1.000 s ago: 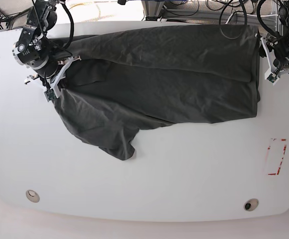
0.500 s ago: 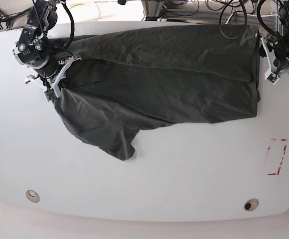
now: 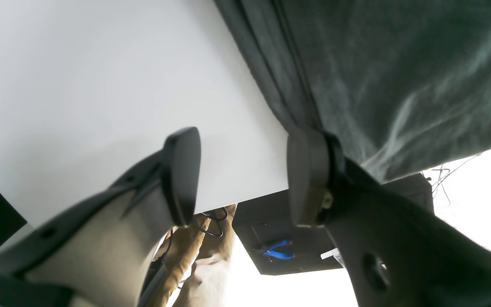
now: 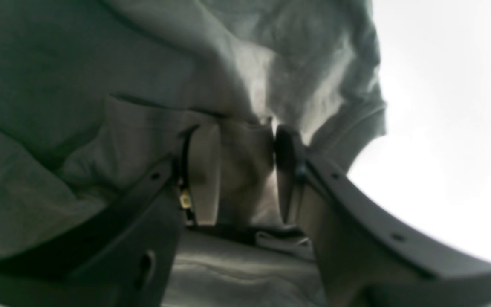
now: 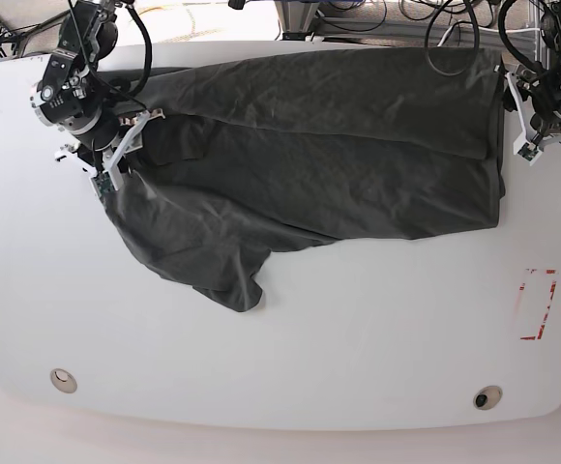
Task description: Fold the T-shirt properly
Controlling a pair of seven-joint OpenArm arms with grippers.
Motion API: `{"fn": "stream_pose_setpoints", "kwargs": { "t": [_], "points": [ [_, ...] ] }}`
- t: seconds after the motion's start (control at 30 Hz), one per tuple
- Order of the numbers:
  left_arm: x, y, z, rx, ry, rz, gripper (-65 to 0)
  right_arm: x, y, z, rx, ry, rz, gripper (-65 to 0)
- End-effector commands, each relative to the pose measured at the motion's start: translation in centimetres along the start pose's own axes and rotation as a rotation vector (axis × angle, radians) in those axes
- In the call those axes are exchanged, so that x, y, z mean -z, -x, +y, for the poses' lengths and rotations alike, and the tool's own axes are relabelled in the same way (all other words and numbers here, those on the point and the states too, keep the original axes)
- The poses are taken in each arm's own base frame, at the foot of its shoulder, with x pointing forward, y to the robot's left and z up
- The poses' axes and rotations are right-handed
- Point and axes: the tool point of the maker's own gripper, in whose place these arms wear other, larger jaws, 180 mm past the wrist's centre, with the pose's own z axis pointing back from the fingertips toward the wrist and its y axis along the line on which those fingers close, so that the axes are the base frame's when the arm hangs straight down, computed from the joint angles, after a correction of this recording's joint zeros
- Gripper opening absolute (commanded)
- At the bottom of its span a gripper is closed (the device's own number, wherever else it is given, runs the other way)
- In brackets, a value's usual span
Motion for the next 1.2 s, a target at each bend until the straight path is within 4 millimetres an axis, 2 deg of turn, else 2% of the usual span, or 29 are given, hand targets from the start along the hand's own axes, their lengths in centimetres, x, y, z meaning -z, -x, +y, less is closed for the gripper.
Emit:
{"fn": "stream_pose_setpoints", "kwargs": {
  "t": [0.0,0.13,0.2,0.5,0.73,0.93,1.17],
  "points": [
    [-0.5,-0.4,0.8,0.014,-0.024,-0.014,-34.4,-0.1,-0.9,-0.3,0.0,0.004,-0.035,-48.5],
    [-0.5,-0.4,0.8,0.014,-0.024,-0.014,-34.4,0.0,-1.1,-0.3,0.0,0.002,-0.05,-56.8],
    [-0.5,-0.4,0.8,0.014,-0.024,-0.014,-34.4,0.0,-1.2,-0.3,-0.002,0.003,-0.054,-64.7],
    [-0.5,-0.4,0.8,0.014,-0.024,-0.014,-34.4,-0.2,-1.2,-0.4,-0.001,0.009,-0.055,-65.0],
    [-0.5,-0.4,0.8,0.014,-0.024,-0.014,-34.4,-1.4,-2.5,-1.1,-0.021,0.047,-0.094,-65.0],
    [-0.5,-0.4,0.8,0.014,-0.024,-0.014,-34.4,-1.4,-3.0,-1.3,-0.027,0.051,-0.102,-65.0],
    [-0.6,-0.4,0.8,0.015,-0.025,-0.013,-34.4,-1.3,-4.8,-1.8,-0.031,0.061,-0.143,-65.0]
  ]
}}
